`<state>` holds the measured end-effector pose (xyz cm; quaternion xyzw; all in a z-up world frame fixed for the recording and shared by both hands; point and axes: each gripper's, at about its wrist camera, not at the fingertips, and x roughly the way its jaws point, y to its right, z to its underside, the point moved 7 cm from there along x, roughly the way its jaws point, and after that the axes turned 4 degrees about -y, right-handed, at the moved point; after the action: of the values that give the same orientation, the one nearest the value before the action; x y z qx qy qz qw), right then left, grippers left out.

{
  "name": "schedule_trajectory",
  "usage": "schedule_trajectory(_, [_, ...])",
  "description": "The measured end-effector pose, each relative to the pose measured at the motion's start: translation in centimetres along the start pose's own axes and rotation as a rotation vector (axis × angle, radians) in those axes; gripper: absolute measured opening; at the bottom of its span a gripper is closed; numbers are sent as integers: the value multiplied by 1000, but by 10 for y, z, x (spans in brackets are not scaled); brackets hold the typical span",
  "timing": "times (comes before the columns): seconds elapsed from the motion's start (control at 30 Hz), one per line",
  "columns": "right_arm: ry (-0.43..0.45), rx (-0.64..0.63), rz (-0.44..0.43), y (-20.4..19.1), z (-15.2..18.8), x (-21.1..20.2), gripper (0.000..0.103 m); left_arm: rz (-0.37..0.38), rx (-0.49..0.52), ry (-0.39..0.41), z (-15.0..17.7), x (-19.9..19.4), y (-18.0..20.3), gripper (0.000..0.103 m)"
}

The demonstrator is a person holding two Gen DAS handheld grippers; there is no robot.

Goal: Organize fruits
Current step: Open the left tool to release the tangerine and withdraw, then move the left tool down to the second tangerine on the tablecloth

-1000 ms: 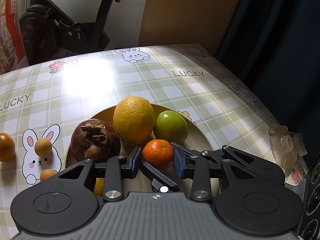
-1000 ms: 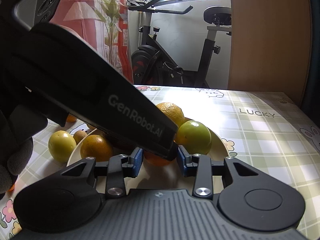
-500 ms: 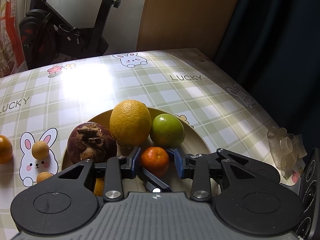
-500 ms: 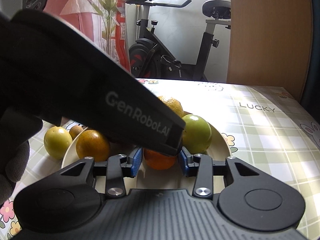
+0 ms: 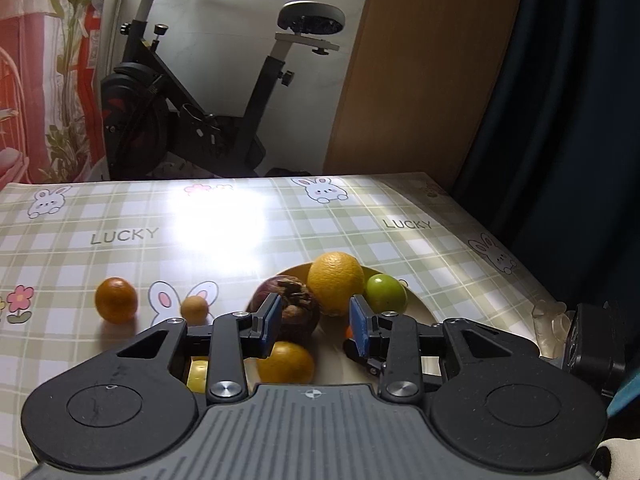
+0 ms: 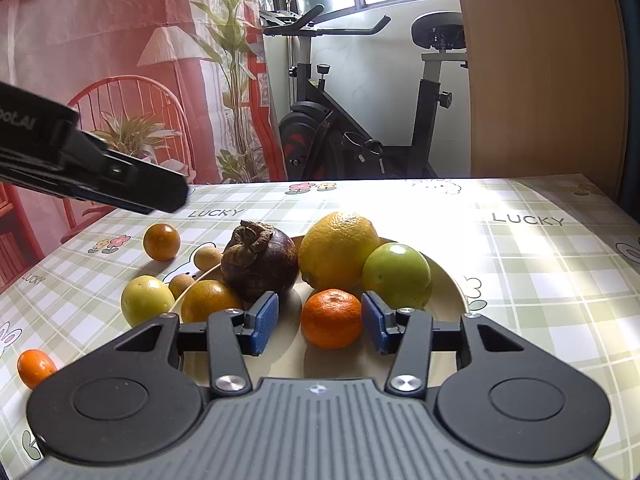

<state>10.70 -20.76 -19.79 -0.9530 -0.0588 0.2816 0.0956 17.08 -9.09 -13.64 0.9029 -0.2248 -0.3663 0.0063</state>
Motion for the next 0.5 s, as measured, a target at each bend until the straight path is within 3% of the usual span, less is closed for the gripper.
schedule_trajectory(0.33, [32, -2, 4, 1, -3, -4, 50, -115, -176, 18, 16, -47, -83, 42])
schedule_trajectory(0.5, [10, -8, 32, -5, -2, -6, 50, -125, -230, 44, 24, -70, -106, 42])
